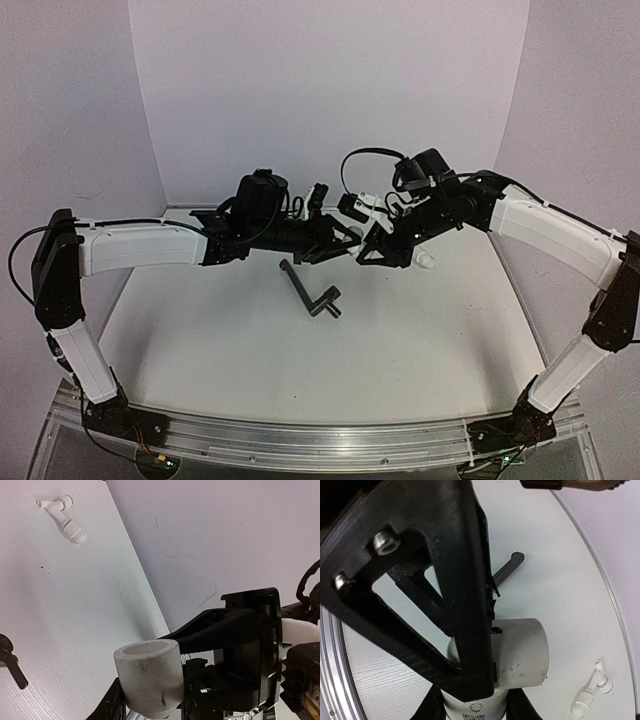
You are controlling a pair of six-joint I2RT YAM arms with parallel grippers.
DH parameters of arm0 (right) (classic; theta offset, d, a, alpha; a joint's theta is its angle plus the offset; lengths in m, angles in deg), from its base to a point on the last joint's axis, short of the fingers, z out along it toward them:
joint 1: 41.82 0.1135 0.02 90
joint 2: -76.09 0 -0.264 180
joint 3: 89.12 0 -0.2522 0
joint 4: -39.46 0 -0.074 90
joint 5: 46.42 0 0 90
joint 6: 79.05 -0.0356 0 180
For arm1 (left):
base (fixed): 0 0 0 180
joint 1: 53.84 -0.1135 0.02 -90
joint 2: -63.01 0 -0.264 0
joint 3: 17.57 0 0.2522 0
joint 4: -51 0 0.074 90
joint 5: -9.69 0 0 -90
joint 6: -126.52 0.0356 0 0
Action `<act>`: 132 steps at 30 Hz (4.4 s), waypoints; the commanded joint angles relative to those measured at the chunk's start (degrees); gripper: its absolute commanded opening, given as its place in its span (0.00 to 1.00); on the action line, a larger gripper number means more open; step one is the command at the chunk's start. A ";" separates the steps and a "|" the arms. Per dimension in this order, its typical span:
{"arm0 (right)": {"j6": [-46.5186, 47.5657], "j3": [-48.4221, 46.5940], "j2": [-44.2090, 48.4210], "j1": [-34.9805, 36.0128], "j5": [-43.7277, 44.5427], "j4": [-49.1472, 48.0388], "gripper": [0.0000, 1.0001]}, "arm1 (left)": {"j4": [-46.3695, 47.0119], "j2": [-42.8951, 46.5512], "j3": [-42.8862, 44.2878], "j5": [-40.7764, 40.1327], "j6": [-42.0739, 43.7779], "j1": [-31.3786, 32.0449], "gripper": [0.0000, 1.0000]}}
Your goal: Install the water faucets
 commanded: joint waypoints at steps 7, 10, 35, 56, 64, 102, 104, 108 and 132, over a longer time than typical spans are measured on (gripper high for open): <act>-2.62 2.94 4.24 -0.12 1.15 -3.47 0.81 | -2.06 0.11 1.56 -2.06 3.56 0.48 0.00; -3.32 4.42 8.44 -2.09 -1.13 -3.41 0.97 | -3.35 -0.29 1.26 -3.36 5.09 0.57 0.00; -15.47 3.39 16.69 -22.49 -8.30 -3.69 0.98 | -43.13 -39.66 47.29 -24.83 37.52 15.82 0.10; -15.24 3.48 15.17 -22.46 -10.23 -3.56 0.98 | -46.74 -39.52 50.12 -25.90 42.13 18.02 0.69; -14.36 3.98 15.35 -22.50 -11.31 -3.25 0.98 | -43.30 -26.03 40.85 -22.69 44.22 16.71 0.96; -10.19 5.72 14.69 -22.45 -13.91 -0.98 0.98 | -54.05 -18.48 36.24 -6.73 61.26 -3.89 0.83; -10.14 5.91 15.48 -22.47 -14.00 -0.97 0.98 | -49.07 -15.86 31.71 -12.12 59.15 -1.44 0.85; -9.78 6.33 16.87 -22.51 -13.94 -0.70 0.98 | -47.00 -14.19 29.51 -22.52 56.70 3.58 0.89; -9.92 14.11 29.28 -22.45 -11.38 4.71 0.98 | -24.54 -6.10 0.26 -8.90 72.49 -1.86 0.87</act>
